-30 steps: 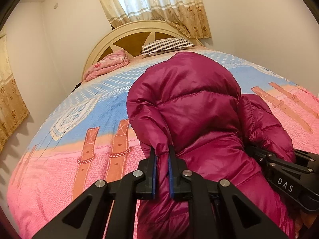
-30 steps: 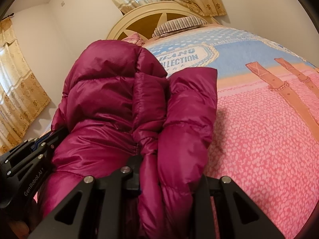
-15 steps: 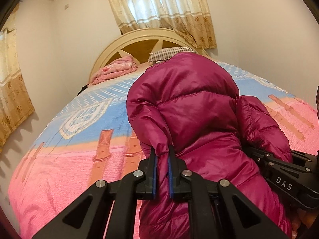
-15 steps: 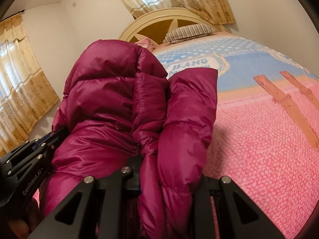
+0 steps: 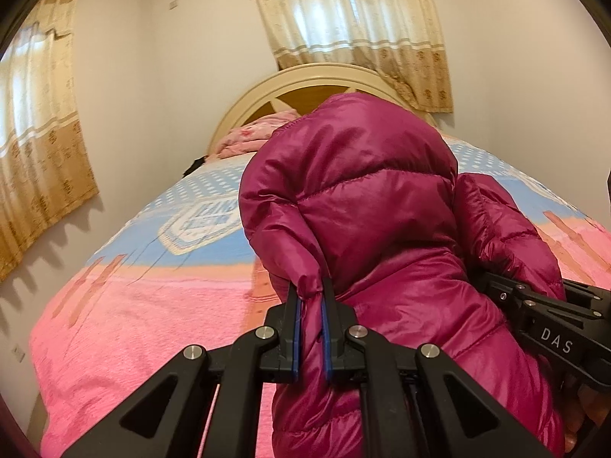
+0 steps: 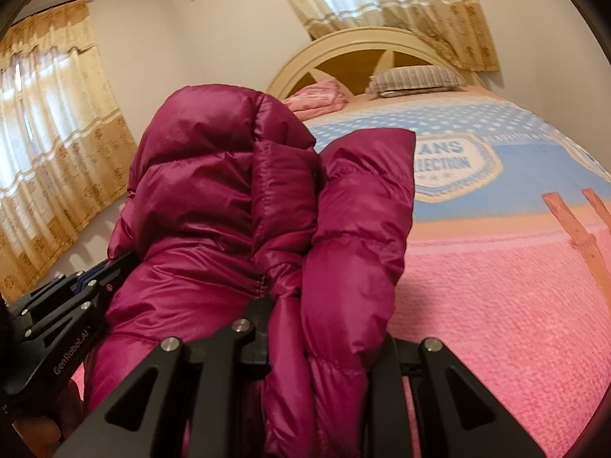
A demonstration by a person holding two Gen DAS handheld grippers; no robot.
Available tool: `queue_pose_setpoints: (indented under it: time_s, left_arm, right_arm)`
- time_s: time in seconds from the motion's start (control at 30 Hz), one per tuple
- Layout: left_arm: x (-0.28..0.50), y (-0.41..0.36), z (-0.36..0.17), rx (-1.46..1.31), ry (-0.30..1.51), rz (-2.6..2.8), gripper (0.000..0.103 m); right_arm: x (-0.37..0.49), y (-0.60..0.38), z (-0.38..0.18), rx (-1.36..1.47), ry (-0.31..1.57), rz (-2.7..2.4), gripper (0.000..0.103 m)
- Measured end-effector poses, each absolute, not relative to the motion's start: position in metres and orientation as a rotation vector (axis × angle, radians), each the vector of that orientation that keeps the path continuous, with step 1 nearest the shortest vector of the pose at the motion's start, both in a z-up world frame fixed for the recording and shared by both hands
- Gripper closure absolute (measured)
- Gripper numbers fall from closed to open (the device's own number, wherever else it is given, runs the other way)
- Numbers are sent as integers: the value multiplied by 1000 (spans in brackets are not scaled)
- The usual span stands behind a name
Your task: Fold large clothes
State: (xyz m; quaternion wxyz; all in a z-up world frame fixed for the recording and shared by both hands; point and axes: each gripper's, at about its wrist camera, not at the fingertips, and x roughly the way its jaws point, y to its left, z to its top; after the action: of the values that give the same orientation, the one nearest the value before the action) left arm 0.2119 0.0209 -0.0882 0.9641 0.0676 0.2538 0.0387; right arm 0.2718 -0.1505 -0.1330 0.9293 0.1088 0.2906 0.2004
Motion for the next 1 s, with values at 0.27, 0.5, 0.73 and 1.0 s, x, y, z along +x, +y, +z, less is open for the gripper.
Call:
queue_pose_setpoints:
  time_s: [0.27, 0.5, 0.73, 1.0]
  left_arm:
    - [206, 65, -88, 112, 528, 168, 95]
    - [205, 93, -90, 90, 540, 233, 95]
    - [201, 120, -97, 69, 560, 271, 95]
    - [196, 145, -110, 45, 592, 311, 95]
  right_arm:
    - [281, -114, -129, 190, 592, 501, 81]
    - [285, -88, -128, 158, 596, 565, 81]
    - [286, -64, -131, 130, 613, 611, 81]
    - [287, -43, -142, 99, 654, 648, 81]
